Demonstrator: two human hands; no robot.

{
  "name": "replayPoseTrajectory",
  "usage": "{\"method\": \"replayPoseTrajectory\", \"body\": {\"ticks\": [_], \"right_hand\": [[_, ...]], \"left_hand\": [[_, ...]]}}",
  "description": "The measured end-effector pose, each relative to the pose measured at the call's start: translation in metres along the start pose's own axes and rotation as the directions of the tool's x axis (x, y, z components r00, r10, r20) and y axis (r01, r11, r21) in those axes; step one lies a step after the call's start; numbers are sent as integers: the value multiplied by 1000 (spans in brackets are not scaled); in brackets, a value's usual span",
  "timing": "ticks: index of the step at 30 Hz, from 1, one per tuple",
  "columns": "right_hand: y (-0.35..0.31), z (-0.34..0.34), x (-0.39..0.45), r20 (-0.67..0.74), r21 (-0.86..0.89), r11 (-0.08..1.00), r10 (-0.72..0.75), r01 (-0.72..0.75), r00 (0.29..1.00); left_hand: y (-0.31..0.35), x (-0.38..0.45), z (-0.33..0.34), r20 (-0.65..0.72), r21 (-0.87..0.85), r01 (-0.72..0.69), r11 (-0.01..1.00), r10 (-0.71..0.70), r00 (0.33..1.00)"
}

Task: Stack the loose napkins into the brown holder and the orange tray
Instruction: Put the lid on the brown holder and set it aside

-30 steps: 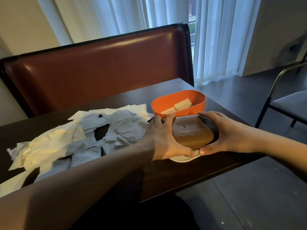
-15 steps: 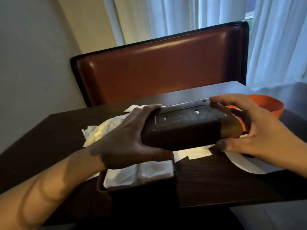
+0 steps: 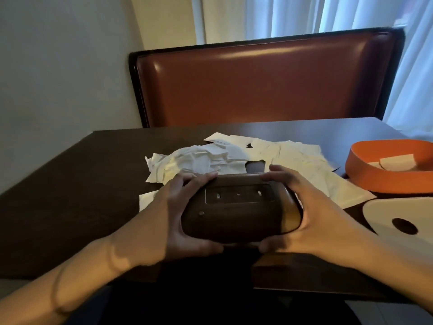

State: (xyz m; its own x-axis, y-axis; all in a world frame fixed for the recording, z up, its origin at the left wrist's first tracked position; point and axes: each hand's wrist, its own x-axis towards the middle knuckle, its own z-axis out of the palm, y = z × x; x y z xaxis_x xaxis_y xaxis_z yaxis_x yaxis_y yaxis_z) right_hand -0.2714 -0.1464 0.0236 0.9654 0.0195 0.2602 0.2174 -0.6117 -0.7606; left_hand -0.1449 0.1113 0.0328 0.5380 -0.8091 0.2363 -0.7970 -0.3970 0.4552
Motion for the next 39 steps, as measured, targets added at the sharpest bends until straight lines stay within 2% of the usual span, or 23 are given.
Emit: {"method": "replayPoseTrajectory", "body": {"ticks": [5,23,31,34,39], "right_hand": [[5,3,0,30,-75,996,41,-39,999],[7,8,0,93,-163,984,93,-77,991],[3,7,1,115,-204,976,103,-77,988],[-2,5,1,155,-255,964,118,-75,981],[-12,2,5,233,-445,895,153,-35,960]], "left_hand": [[-9,2,8,38,-6,18,1000,-18,999],[-20,1,4,119,-55,25,998,-19,993],[-21,1,4,115,16,-14,1000,12,993],[-20,0,5,113,48,-15,999,9,994],[-19,2,4,150,135,-18,991,-3,989]]}}
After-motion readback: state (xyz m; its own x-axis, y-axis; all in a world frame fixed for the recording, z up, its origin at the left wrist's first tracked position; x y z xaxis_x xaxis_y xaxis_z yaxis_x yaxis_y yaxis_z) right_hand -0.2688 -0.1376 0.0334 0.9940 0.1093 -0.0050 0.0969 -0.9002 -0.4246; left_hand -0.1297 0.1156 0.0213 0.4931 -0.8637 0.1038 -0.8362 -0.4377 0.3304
